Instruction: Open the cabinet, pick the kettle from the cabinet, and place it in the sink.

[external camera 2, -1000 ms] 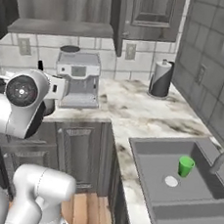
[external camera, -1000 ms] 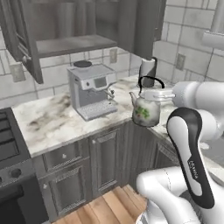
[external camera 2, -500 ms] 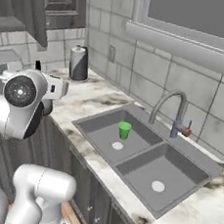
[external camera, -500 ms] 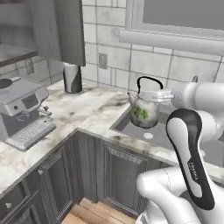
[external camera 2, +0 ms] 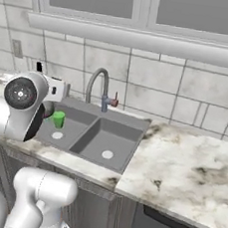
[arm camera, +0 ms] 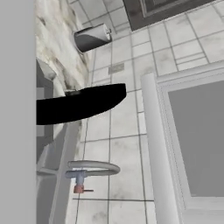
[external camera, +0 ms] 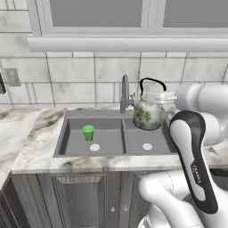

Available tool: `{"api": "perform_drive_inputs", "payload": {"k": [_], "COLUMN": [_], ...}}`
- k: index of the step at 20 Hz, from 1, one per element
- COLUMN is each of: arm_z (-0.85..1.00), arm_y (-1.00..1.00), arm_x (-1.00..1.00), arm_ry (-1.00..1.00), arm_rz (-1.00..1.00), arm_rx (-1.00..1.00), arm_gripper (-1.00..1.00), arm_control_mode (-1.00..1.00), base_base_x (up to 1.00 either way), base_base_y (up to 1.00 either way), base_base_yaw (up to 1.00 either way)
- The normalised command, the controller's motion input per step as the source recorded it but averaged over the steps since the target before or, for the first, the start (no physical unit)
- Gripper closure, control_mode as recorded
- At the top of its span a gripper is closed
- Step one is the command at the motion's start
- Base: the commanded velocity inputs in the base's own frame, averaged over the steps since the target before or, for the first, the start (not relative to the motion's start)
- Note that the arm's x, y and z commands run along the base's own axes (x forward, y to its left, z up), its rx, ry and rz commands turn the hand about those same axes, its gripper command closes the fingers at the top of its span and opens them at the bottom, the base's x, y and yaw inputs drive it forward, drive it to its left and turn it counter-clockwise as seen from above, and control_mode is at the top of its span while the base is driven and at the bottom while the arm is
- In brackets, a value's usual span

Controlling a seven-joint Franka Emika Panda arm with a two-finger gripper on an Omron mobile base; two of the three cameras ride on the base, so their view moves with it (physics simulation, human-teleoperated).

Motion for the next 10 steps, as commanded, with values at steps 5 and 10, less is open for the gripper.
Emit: {"api": "perform_drive_inputs", "payload": {"k": [5, 10], "arm_z": [0.0, 0.0], "arm_y": [0.0, 0.0], "arm_x": [0.0, 0.0], "arm_ry": [0.0, 0.0], "arm_rz": [0.0, 0.0], "arm_rx": [0.0, 0.0], "arm_gripper": [1.0, 1.0], "arm_control_mode": [1.0, 1.0], "base_base_x": [0.0, 0.02], "base_base_y": [-0.04, -0.08], "base_base_yaw": [-0.33, -0.09]}}
